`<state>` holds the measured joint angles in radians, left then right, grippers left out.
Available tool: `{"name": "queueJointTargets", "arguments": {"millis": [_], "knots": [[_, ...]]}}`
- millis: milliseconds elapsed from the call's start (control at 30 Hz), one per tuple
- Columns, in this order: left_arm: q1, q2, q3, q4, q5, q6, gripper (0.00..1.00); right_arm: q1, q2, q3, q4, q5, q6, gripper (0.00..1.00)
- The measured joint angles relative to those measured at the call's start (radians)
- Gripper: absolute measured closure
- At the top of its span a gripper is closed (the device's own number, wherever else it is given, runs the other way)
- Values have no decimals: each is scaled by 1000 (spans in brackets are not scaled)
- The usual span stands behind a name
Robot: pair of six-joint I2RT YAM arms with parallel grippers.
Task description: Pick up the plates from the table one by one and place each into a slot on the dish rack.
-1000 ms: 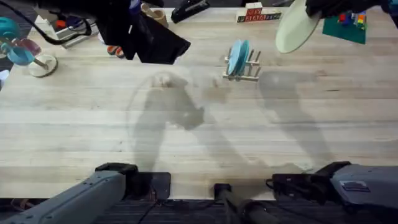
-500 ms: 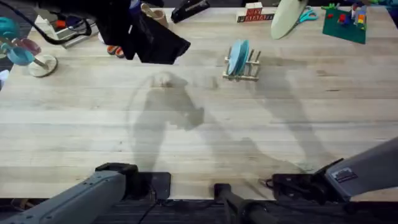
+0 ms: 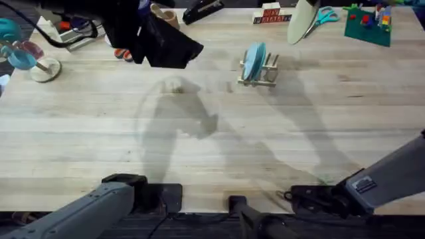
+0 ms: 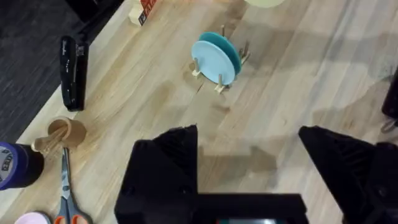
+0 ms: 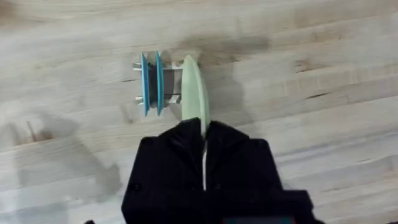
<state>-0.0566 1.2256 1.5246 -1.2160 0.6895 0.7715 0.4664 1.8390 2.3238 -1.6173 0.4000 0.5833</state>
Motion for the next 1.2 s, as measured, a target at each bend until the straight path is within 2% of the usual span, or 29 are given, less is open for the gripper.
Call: {"name": "queueJointTargets", "arguments": {"millis": [267,400,533,667,767,1200], "knots": [[0,0,0,0,0,0,8,-11,43,0,0,-24,19,972],[0,0,0,0,0,0,8,-49,47,-19,0,-65,20,972],[0,0,0,0,0,0,8,-81,47,-103,1,-78,23,971],[0,0,0,0,0,0,8,-80,47,-205,22,-88,23,971],[0,0,0,0,0,0,8,-77,47,-240,73,-99,20,971],[0,0,0,0,0,0,8,-77,47,-258,180,-172,-48,971]]}}
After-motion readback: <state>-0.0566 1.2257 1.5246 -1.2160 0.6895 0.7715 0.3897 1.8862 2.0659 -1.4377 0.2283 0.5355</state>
